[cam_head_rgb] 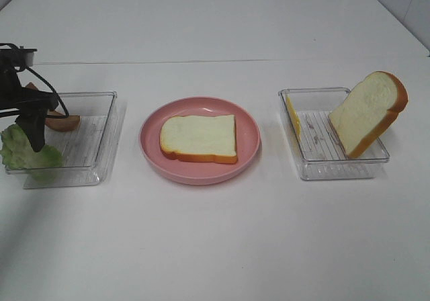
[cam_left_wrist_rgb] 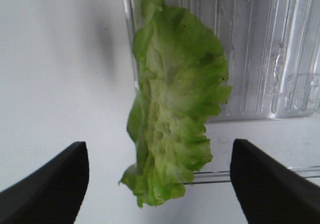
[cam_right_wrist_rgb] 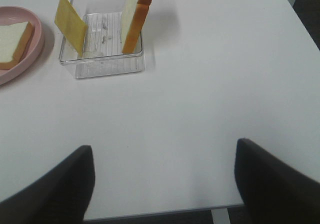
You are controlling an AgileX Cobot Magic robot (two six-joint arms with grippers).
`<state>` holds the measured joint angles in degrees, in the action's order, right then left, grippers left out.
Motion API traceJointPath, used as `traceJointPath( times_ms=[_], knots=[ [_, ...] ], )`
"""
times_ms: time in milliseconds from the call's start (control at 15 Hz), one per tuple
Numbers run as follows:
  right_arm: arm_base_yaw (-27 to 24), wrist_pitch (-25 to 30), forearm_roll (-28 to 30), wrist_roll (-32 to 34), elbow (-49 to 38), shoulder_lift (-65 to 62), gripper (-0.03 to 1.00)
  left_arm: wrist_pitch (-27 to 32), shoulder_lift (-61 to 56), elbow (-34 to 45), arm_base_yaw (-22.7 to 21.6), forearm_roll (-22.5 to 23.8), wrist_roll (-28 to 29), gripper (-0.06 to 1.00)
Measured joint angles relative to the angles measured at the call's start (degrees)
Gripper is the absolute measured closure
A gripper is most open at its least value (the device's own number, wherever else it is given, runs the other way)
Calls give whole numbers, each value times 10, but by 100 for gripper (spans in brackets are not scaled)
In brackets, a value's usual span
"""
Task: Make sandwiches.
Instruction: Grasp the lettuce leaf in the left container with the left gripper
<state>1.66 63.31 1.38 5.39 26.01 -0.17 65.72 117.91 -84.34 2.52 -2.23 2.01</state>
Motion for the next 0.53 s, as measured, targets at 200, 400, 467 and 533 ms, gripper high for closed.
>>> traceJointPath(
  times_ms=[200, 400, 467, 533],
  knots=[
    [0, 0, 0, 0, 0, 0, 21, -2, 6, 0, 0, 13, 0, 36],
    [0, 0, 0, 0, 0, 0, 21, -5, 9, 0, 0, 14, 0, 53],
    [0, 0, 0, 0, 0, 0, 21, -6, 9, 0, 0, 14, 0, 64],
    [0, 0, 0, 0, 0, 0, 21, -6, 10, 0, 0, 15, 0, 73]
  ],
)
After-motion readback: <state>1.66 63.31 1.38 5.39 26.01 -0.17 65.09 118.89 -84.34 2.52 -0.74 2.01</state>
